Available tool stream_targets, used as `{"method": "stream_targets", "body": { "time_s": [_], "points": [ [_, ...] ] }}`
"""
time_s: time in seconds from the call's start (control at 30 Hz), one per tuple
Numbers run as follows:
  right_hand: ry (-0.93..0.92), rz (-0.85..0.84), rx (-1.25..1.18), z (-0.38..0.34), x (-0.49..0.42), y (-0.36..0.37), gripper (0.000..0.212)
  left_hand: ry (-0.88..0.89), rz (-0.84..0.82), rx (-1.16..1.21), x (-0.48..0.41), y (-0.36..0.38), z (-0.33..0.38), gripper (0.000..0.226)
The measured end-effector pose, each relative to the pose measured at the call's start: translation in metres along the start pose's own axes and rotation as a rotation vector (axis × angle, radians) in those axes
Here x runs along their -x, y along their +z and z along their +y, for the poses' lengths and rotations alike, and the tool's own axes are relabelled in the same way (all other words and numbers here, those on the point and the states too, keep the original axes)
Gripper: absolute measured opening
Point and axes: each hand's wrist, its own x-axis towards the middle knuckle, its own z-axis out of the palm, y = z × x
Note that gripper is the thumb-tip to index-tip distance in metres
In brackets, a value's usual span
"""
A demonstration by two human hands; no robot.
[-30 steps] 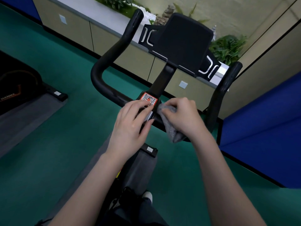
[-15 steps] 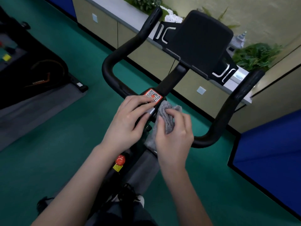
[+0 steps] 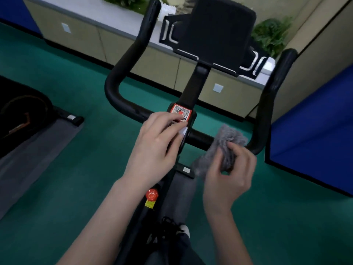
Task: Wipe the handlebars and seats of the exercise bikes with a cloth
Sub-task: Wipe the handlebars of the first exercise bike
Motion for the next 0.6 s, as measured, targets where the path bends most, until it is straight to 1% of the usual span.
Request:
{"method": "stream_targets", "body": {
  "time_s": [0.07,0.13,0.2,0.3,0.37,0.43,0.47,0.6],
  "points": [
    [0.031,0.073,0.049,0.007,-0.003,-0.006,0.014,0.075,-0.028,-0.036,-0.005,0.003,0.0,0.025],
    [0.053,0.106,0.053,0.008,-0.001,-0.006,0.016,0.157,-0.097,-0.047,-0.011,0.007,0.002,0.027],
    [0.064,0.103,0.01,0.004,0.008,0.0,0.015,0.199,-0.165,-0.048,-0.018,0.01,0.002,0.025],
    [0.13,0.088,-0.094,-0.005,0.026,0.014,0.017,0.211,-0.206,-0.055,-0.024,0.012,-0.004,0.019],
    [0.292,0.12,-0.219,-0.012,0.036,0.021,0.024,0.222,-0.21,-0.046,-0.024,0.011,-0.006,0.016],
    [0.502,0.15,-0.378,-0.02,0.043,0.026,0.04,0.216,-0.205,-0.021,-0.024,0.012,-0.007,0.016],
    [0.587,0.162,-0.439,-0.024,0.046,0.028,0.044,0.21,-0.203,-0.006,-0.024,0.011,-0.007,0.016],
    [0.8,0.212,-0.569,-0.033,0.048,0.037,0.034,0.203,-0.223,0.023,-0.026,0.009,-0.009,0.016]
  ]
}}
